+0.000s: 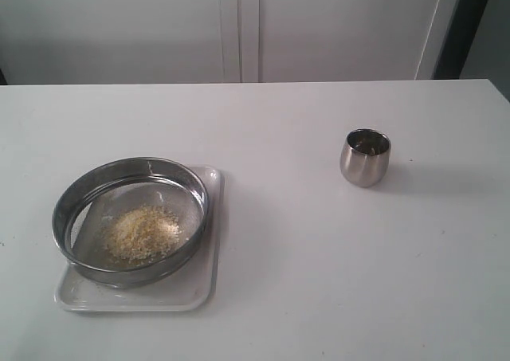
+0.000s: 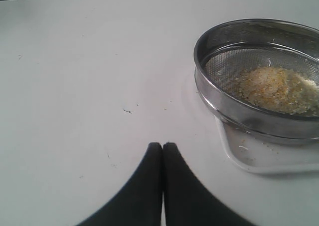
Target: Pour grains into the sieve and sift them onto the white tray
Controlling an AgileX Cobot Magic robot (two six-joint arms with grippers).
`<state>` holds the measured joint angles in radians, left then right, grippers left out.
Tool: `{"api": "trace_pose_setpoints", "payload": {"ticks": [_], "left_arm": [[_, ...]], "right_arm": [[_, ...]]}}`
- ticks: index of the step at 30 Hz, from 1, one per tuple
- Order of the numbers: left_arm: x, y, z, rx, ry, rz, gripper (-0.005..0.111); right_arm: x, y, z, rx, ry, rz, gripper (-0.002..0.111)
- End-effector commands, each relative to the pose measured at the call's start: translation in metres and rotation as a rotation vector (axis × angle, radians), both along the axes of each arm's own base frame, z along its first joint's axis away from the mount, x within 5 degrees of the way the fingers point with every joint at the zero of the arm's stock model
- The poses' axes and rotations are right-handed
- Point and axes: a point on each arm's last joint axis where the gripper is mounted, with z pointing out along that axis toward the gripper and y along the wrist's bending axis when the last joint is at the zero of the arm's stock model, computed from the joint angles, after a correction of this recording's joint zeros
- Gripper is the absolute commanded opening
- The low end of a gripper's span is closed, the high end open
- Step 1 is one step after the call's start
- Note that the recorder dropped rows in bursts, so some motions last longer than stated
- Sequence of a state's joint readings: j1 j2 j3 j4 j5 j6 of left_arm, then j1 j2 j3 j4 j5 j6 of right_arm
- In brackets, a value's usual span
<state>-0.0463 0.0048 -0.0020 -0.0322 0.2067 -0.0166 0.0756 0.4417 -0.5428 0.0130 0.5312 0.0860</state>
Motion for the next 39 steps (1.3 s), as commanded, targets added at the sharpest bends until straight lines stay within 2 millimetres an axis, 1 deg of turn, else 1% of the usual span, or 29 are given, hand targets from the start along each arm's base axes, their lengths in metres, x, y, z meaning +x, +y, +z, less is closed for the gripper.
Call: {"api": "trace_pose_setpoints", "payload": {"ticks": [1,5,8,15,22,27,29,31,39], "left_arm": [[0.0,0.0,0.0,-0.003,-0.006,0.005,0.0],[0.0,0.0,0.0,-0.003,-0.006,0.005,0.0],[0.0,0.0,0.0,-0.003,-0.006,0.005,0.0],[0.0,0.0,0.0,-0.003,-0.006,0.005,0.0],[0.0,0.0,0.0,-0.003,-0.006,0.005,0.0],[0.0,0.0,0.0,-0.003,-0.006,0.005,0.0],[0.0,0.0,0.0,-0.003,-0.006,0.005,0.0],[0.0,0.0,0.0,-0.003,-0.006,0.005,0.0],[0.0,0.0,0.0,-0.003,-0.006,0.005,0.0]], "right_arm": [[-0.006,-0.002,-0.003,-0.018,0.013,-0.008,0.0],[-0.006,-0.002,-0.004,-0.027,0.014,-0.01,0.0],[-0.006,-0.003,-0.01,-0.043,0.016,-0.013,0.0],[-0.018,-0.006,-0.034,-0.081,0.021,-0.021,0.0],[-0.031,-0.007,-0.061,-0.107,-0.024,-0.022,0.0],[-0.032,-0.007,-0.069,-0.107,-0.032,-0.021,0.0],[-0.031,-0.007,-0.076,-0.109,-0.011,-0.02,0.0],[-0.031,-0.007,-0.078,-0.109,-0.002,-0.019,0.0],[-0.031,-0.007,-0.079,-0.108,0.0,-0.02,0.0]]}}
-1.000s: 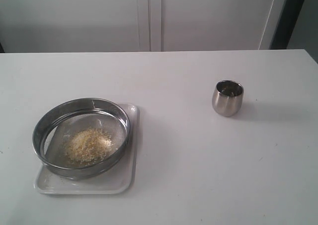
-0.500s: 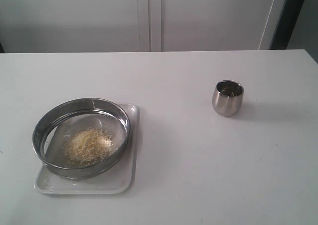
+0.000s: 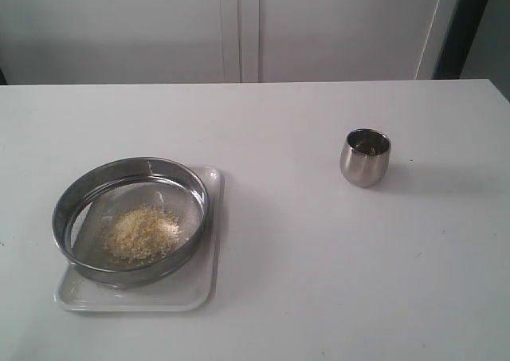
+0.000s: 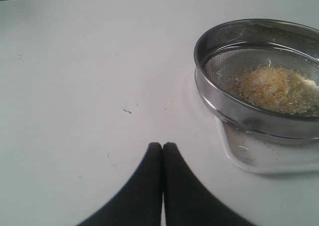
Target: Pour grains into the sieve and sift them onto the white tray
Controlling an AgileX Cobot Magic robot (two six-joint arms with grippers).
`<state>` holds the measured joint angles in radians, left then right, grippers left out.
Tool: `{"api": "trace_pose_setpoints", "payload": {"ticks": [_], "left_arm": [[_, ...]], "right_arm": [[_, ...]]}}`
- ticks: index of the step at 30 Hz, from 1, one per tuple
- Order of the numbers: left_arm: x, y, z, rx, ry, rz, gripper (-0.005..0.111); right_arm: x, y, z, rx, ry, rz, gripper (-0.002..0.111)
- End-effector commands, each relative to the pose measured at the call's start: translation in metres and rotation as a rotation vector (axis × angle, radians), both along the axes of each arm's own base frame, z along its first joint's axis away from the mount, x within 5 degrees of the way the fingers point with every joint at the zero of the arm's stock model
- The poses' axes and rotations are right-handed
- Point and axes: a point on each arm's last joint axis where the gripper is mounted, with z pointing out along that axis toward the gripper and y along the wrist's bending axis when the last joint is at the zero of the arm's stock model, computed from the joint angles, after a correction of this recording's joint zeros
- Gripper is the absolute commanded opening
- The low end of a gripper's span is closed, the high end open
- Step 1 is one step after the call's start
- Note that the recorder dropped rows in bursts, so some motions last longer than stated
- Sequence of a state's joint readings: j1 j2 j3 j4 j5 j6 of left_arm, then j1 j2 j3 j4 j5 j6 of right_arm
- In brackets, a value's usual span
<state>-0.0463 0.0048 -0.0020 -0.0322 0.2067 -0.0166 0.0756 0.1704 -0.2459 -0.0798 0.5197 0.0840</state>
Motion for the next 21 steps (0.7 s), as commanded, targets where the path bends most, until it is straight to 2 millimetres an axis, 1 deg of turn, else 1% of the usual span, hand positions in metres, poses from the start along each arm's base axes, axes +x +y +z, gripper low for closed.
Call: {"api": "trace_pose_setpoints", "payload": {"ticks": [1,15,19,21], "left_arm": [[-0.0001,0.0002,-0.0001,-0.003,-0.006,0.005,0.0],[-0.0001,0.0002,-0.0001,-0.003,-0.006,0.005,0.0],[-0.0001,0.0002,-0.0001,-0.003,-0.006,0.005,0.0],[-0.0001,0.0002,-0.0001,-0.003,-0.006,0.005,0.0]], "right_arm": [[0.0,-0.0006,-0.0016,-0.013,-0.007,-0.005,0.0],[-0.0004,-0.0006,-0.0017,-0.013,-0.013,-0.004,0.0],[-0.006,-0.001,-0.0087,-0.011,-0.042,-0.005,0.0],[-0.0085,-0.001,-0.011,-0.008,-0.086,-0.003,0.0]]}}
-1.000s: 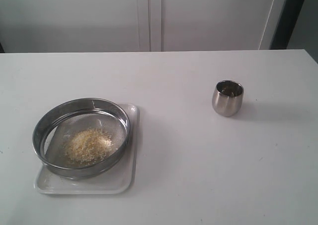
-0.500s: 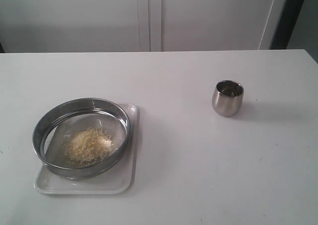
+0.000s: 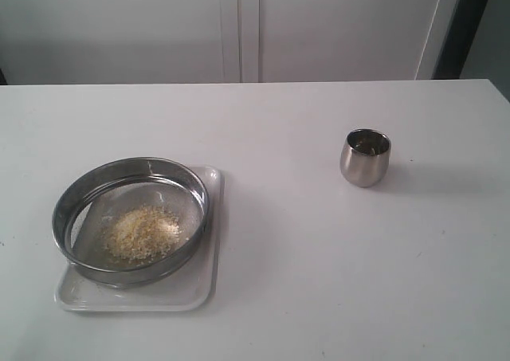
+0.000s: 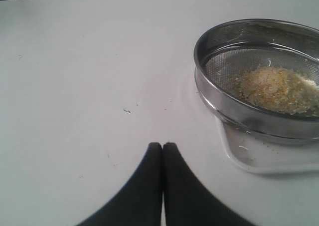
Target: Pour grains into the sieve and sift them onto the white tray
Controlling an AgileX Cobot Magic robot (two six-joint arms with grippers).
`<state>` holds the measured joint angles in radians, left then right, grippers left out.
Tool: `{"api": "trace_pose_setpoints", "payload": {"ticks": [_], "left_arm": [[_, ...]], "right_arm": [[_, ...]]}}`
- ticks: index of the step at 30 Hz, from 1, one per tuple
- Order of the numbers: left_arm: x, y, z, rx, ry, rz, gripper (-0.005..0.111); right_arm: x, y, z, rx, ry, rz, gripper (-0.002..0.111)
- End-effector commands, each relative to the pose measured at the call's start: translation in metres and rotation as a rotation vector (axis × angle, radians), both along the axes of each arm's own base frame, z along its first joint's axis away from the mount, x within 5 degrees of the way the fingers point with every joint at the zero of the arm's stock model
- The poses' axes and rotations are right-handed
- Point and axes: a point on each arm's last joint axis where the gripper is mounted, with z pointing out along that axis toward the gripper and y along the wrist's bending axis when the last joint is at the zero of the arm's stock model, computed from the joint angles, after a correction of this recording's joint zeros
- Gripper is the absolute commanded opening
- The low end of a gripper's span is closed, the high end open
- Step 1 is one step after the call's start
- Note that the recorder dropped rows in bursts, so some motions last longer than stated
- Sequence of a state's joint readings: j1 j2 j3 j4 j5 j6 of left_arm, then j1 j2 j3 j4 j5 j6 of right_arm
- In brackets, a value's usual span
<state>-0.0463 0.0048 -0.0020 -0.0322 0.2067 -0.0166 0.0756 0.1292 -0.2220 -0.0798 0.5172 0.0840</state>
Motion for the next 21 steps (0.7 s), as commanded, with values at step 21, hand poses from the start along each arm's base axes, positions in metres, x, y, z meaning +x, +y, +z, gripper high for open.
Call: {"api": "trace_pose_setpoints", "payload": {"ticks": [21], "left_arm": [[0.0,0.0,0.0,-0.003,-0.006,0.005,0.0]], "right_arm": [[0.0,0.001,-0.052,-0.006,-0.077,0.008,0.0]]}}
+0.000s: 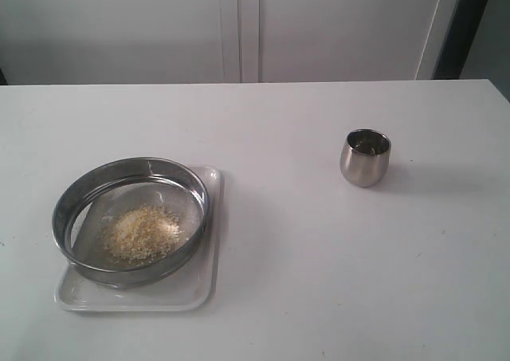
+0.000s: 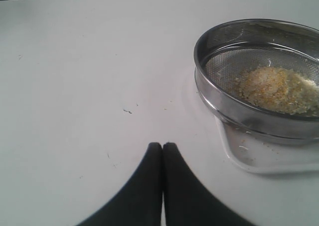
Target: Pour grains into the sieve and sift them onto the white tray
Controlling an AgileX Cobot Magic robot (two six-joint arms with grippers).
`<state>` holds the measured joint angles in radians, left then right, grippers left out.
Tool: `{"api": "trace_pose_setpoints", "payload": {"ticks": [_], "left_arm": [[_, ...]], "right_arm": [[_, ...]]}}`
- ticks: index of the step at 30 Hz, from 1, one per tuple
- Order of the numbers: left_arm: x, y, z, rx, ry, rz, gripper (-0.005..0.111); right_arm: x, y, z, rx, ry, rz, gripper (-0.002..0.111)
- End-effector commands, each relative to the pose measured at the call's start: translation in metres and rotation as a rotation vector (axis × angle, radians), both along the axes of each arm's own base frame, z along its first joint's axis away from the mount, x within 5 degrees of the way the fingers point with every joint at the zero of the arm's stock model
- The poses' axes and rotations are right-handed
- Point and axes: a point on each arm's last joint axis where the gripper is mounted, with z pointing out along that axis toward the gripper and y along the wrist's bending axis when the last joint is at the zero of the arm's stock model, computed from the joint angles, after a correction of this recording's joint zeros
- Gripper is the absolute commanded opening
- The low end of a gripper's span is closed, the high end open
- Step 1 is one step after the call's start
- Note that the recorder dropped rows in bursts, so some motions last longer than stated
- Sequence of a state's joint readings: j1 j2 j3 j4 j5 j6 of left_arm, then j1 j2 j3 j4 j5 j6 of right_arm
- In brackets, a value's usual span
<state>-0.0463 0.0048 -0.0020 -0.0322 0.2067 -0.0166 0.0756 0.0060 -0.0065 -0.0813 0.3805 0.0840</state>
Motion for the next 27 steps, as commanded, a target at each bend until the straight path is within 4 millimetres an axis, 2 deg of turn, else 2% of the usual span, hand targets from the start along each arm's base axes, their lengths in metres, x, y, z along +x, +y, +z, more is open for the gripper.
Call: {"api": "trace_pose_setpoints", "payload": {"ticks": [1,27], "left_arm": [[-0.0001,0.0002,-0.0001,-0.003,-0.006,0.005,0.0],[-0.0001,0.0002,-0.0001,-0.003,-0.006,0.005,0.0]], "right_arm": [[0.0006,-0.0001,0.0012,-0.006,-0.035,-0.002,0.0],[0.0006,0.0,0.0012,0.008,-0.034,-0.005,0.0]]}}
